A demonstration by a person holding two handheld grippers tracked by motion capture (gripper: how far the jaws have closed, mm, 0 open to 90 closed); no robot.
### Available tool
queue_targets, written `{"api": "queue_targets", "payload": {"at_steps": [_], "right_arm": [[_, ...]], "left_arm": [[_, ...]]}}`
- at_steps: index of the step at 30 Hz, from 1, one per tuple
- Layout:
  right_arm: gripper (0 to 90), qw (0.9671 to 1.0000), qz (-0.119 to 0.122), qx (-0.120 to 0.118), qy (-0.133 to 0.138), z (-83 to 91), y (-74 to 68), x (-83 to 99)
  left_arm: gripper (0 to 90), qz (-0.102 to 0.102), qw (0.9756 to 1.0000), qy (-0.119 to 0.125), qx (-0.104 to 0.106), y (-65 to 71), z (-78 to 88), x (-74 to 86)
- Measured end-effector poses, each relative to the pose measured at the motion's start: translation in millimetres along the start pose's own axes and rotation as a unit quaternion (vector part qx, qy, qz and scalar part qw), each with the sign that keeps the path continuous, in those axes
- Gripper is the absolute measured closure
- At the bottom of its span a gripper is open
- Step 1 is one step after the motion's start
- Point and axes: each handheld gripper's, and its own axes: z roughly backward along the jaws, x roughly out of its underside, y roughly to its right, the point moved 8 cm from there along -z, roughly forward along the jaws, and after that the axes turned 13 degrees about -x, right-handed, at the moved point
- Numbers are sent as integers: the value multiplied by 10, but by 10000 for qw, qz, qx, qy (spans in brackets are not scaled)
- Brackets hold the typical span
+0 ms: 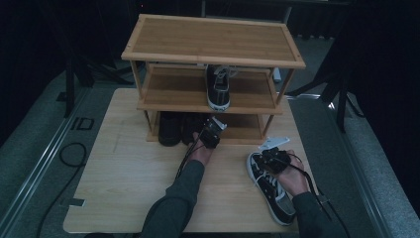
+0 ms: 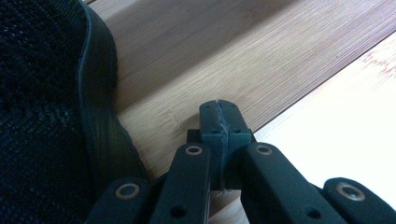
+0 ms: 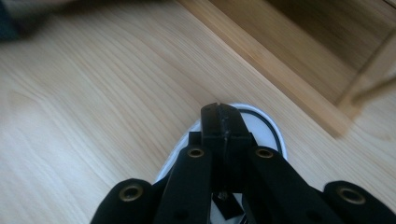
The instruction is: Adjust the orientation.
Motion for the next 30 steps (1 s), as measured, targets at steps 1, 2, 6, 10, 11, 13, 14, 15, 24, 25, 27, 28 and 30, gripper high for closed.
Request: {"api": "queue_targets", "payload": {"at_steps": [1,2,6,10,11,13,14,15,24,25,27,28,30], "right_arm": [[900,10000,42,-49,32,-6,-19,-25],[900,9999,102,-106,17,-16,-45,-49],[900,9996,231,-125,-121,-12,-77,-60],[843,9998,156,-78,-64,127,-34,-9],[843,9999,115,-73,-42,163,-23,4],[843,10000,47,15,-40,271,18,56],[843,10000,15,32,-57,304,27,79],[844,10000,-18,68,-66,347,42,110],[845,9986,-423,196,-241,586,106,442],[844,9983,-472,206,-274,601,104,489],[832,9980,-512,201,-312,630,99,556],[830,9979,-540,189,-318,646,90,591],[815,9976,-571,151,-366,671,65,645]], "left_arm": [[900,-1,10000,-2,1,0,0,0],[900,0,10000,-2,1,0,0,0],[900,9,10000,-2,3,0,1,1],[899,5,10000,0,5,-2,1,1],[900,7,10000,0,5,-1,1,1],[900,7,10000,-1,4,-1,1,1],[900,9,10000,-2,4,-1,1,1],[900,7,10000,-2,6,-1,1,1],[900,-1,10000,-2,8,-2,1,1],[900,0,10000,-2,9,-2,1,1],[900,-1,10000,-1,15,-2,0,1],[900,-2,10000,-1,17,-2,0,1],[899,1,10000,0,12,-1,0,1]]}}
